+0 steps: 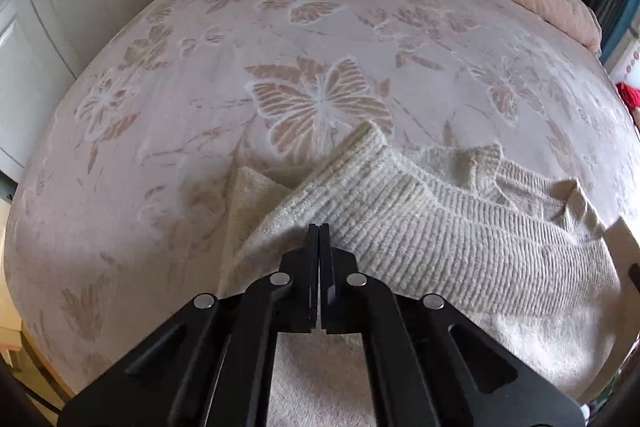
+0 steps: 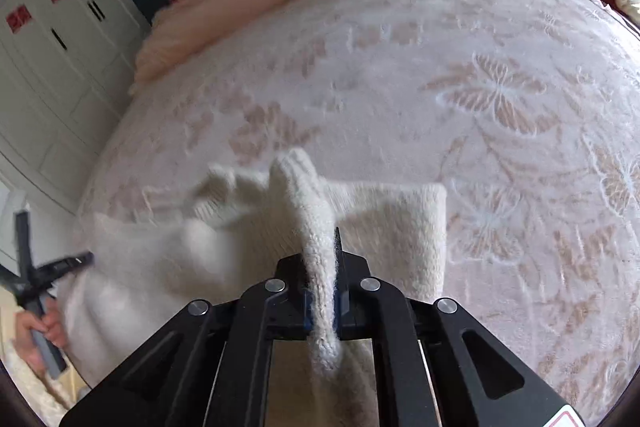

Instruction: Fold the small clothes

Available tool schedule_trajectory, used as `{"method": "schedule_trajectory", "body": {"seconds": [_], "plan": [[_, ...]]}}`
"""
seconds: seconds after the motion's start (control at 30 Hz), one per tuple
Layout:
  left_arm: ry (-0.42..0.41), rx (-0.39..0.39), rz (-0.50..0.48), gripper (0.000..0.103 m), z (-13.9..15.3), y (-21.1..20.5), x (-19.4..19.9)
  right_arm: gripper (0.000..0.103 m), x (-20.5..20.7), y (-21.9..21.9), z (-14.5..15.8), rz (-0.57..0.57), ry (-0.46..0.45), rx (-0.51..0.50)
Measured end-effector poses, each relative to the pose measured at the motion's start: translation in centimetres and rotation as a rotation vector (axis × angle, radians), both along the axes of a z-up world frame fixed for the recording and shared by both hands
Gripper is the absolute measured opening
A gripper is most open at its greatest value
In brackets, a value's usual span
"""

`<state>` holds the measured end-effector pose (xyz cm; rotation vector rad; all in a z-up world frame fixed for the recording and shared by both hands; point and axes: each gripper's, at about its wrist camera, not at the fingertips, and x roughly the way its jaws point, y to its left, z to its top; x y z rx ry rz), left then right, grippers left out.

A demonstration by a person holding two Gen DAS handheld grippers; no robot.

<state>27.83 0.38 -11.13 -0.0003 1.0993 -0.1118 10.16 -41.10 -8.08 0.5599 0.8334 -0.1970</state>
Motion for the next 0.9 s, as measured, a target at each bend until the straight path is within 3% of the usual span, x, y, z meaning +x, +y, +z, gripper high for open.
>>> {"method": "schedule_trajectory", "body": {"seconds": [0.07,0.1,0.2,0.27,0.33,0.4,0.47,0.57,0.73,0.9], "plan": [[-0.01,0.006,0.045,0.0,-0.2,1.0,0.8,0.006,-0.8,-1.1,1.4,-0.057,-0.07,-0.027],[-0.002,0.015,0.05,0.0,-0.6,1.1,1.1,0.007,-0.3,-1.7,0.5,-0.07,-0.032,-0.041],[0.017,0.054,0.052,0.0,-2.3,1.2,2.1,0.008,2.4,-2.5,-5.4,-0.025,0.204,-0.009],[-0.01,0.096,0.029,0.0,-2.0,0.8,1.8,0.016,1.4,-1.7,-3.7,-0.044,0.127,-0.039],[-0.007,0.093,0.025,0.001,-1.5,1.0,1.3,0.016,-0.8,-0.6,-0.7,-0.073,0.018,-0.032],[-0.01,0.067,0.019,0.001,-0.6,1.1,0.4,0.016,-2.8,0.7,0.9,-0.058,-0.028,-0.023],[-0.027,0.059,0.001,0.001,0.5,0.5,-1.4,0.016,-3.9,2.9,0.3,-0.004,0.031,-0.088],[-0.046,0.069,-0.028,0.003,1.6,-0.7,-4.1,0.01,-4.7,4.9,-3.8,0.053,0.178,-0.132],[-0.04,0.097,-0.028,0.005,2.7,-1.9,-8.2,0.011,-8.4,6.0,0.0,0.025,0.036,-0.049],[-0.009,0.078,-0.025,0.006,2.6,-2.1,-10.7,0.014,-10.6,6.8,0.6,0.035,0.073,-0.131]]}}
